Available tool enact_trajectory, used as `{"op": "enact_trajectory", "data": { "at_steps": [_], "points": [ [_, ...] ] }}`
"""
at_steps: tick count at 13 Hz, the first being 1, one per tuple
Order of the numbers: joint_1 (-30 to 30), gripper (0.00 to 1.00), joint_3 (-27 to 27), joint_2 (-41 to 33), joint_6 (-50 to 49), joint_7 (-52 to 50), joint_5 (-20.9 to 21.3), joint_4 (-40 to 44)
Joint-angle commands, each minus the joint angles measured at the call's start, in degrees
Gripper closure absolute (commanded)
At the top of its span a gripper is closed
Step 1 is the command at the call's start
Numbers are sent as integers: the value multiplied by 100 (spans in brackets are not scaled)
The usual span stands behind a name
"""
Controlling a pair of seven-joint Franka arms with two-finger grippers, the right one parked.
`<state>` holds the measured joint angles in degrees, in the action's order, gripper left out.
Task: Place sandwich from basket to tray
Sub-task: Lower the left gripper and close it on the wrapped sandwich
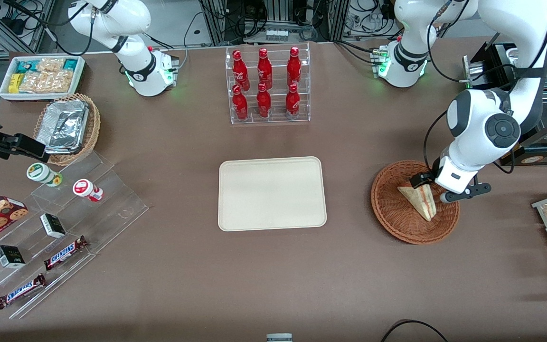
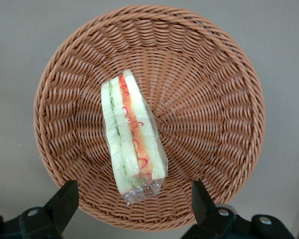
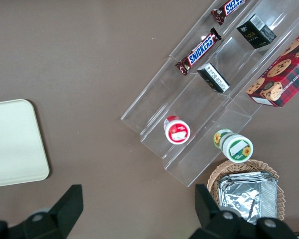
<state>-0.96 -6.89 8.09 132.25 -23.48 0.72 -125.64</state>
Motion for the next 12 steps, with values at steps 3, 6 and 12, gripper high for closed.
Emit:
{"op": "enact_trajectory", "data": {
  "at_steps": [3,6,12],
  "points": [
    [-71,0,-32,174,554,-1411,-36,-118],
    [-115,0,-40,298,600,-1818,-36,-110],
    [-80,0,-40,614,609,-1801,7,-66]
  ]
}}
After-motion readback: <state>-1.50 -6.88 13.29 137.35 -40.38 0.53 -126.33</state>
